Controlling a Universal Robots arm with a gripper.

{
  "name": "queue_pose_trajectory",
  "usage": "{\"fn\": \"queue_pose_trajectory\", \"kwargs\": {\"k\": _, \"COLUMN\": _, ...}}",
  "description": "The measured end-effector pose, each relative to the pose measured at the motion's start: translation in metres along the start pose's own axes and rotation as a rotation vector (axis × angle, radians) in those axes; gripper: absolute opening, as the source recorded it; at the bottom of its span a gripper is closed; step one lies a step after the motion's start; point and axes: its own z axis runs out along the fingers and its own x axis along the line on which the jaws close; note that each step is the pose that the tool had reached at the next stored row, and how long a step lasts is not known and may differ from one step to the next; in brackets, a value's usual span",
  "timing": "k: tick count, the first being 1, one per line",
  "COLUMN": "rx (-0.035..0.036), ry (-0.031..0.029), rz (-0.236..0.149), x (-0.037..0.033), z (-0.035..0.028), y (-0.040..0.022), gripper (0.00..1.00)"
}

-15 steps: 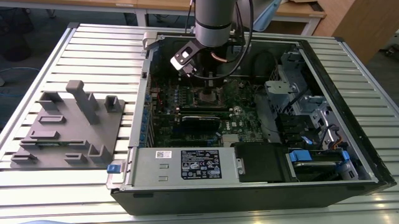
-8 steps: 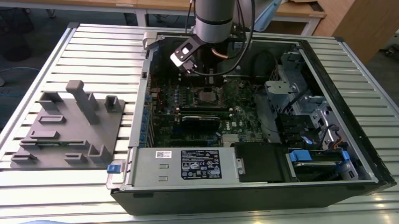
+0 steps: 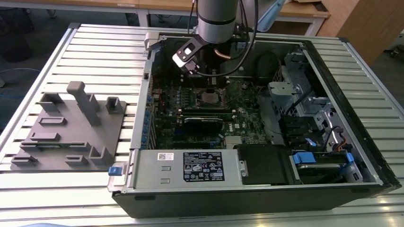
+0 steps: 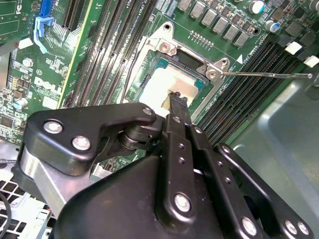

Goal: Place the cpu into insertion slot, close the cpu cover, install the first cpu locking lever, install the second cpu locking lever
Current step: 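Close the cpu cover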

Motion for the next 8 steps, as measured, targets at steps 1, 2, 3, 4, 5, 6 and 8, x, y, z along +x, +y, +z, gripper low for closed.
{"fn": "queue_pose_trajectory", "kwargs": {"k": 1, "rx": 0.0, "ry": 0.0, "rz": 0.0, "x": 0.0, "z": -0.0001, "y": 0.0, "gripper": 0.1}}
{"fn": "queue_pose_trajectory", "kwargs": {"k": 2, "rx": 0.0, "ry": 0.0, "rz": 0.0, "x": 0.0, "z": -0.0001, "y": 0.0, "gripper": 0.1}}
{"fn": "queue_pose_trajectory", "kwargs": {"k": 3, "rx": 0.0, "ry": 0.0, "rz": 0.0, "x": 0.0, "z": -0.0001, "y": 0.0, "gripper": 0.1}}
{"fn": "queue_pose_trajectory", "kwargs": {"k": 4, "rx": 0.0, "ry": 0.0, "rz": 0.0, "x": 0.0, "z": -0.0002, "y": 0.0, "gripper": 0.1}}
{"fn": "queue_pose_trajectory", "kwargs": {"k": 5, "rx": 0.0, "ry": -0.0001, "rz": 0.0, "x": 0.0, "z": -0.0002, "y": 0.0, "gripper": 0.1}}
{"fn": "queue_pose_trajectory", "kwargs": {"k": 6, "rx": 0.0, "ry": -0.0001, "rz": 0.0, "x": 0.0, "z": -0.0002, "y": 0.0, "gripper": 0.1}}
{"fn": "queue_pose_trajectory", "kwargs": {"k": 8, "rx": 0.0, "ry": -0.0001, "rz": 0.0, "x": 0.0, "z": -0.0002, "y": 0.0, "gripper": 0.1}}
